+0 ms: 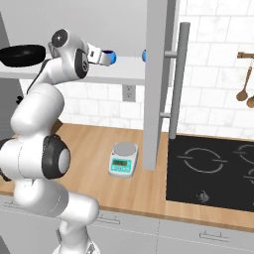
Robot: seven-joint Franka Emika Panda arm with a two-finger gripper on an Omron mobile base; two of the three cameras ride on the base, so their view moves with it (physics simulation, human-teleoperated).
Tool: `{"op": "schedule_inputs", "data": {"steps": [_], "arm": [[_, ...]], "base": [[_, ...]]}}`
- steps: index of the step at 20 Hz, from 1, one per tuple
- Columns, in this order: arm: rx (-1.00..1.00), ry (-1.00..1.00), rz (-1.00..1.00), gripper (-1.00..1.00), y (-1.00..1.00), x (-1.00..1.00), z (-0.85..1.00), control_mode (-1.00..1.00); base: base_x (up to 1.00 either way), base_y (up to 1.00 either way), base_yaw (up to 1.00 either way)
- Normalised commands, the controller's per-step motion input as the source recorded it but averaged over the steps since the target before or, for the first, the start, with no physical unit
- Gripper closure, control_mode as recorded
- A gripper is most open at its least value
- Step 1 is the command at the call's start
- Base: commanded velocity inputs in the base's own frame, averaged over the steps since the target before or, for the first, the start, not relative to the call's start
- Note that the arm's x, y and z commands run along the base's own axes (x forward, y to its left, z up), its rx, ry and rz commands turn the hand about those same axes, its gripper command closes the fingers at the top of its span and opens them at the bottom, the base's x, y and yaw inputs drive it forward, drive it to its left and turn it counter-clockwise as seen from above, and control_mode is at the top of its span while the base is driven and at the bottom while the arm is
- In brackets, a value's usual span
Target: Gather all objects into one cabinet and sort the glasses and bowls to opposite sides.
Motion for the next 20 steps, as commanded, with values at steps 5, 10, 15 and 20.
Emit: {"op": "schedule_inputs", "data": {"steps": [5, 10, 15, 20], "arm": [[0.0, 0.0, 0.0, -1.0, 0.0, 0.11, 0.0, -1.0], [0.0, 0.0, 0.0, -1.0, 0.0, 0.13, 0.0, -1.0], [0.0, 0.0, 0.0, -1.0, -0.02, 0.14, 0.0, -1.0], [0.0, 0.0, 0.0, -1.0, -0.08, 0.11, 0.0, -1.0]], "base": [[0.0, 0.0, 0.0], [0.0, 0.0, 0.0], [0.0, 0.0, 0.0], [0.0, 0.0, 0.0]]}}
